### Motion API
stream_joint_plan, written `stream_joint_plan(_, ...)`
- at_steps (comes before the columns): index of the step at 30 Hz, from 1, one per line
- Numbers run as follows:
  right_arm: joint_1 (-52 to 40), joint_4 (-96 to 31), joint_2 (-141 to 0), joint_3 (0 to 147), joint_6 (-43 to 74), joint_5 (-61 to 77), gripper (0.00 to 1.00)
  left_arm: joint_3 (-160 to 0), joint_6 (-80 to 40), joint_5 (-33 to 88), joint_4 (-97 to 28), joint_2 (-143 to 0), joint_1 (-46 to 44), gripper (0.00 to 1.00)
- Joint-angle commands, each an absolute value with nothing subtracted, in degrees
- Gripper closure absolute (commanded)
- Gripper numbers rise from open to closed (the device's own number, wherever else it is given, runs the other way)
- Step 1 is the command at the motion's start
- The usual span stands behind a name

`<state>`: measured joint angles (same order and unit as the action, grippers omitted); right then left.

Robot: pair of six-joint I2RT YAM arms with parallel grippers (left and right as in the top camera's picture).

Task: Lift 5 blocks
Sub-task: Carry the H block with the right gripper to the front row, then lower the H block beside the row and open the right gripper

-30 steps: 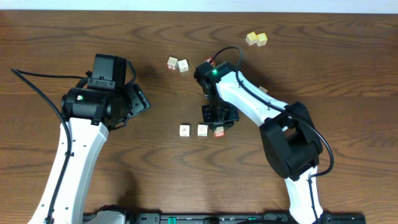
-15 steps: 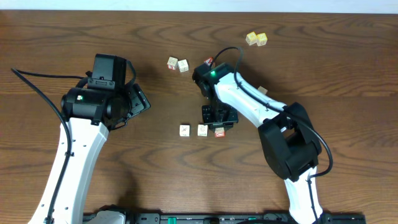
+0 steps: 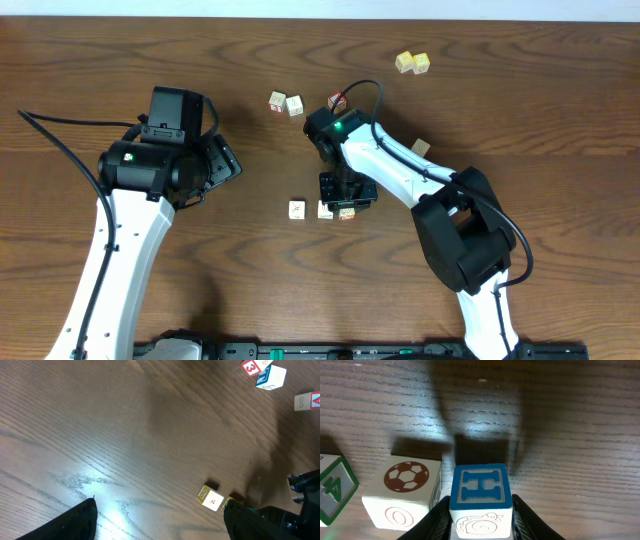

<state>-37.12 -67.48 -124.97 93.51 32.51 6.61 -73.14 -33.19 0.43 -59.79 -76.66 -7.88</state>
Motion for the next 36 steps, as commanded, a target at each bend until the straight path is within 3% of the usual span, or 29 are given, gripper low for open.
stream_joint_plan(1,-37.06,-67.53,-123.22,92.99,33.21,7.03,0.64,-73.23,-33.10,-0.71,-59.96,-76.66,-7.68,0.19)
stream_joint_plan(6,-36.05,-67.99,-123.22,92.99,32.93,7.14,0.60,-73.23,-33.10,-0.71,-59.96,-76.66,-7.68,0.19)
stream_joint_plan(11,-35.05,-69.25,-123.22,92.99,32.95,7.14,0.67,-73.23,-33.10,-0.71,-59.96,-76.66,-7.68,0.19)
stream_joint_plan(36,-34.65,-68.58,-123.22,92.99,33.89,9.76,0.67,-73.23,-33.10,-0.71,-59.96,-76.66,-7.68,0.19)
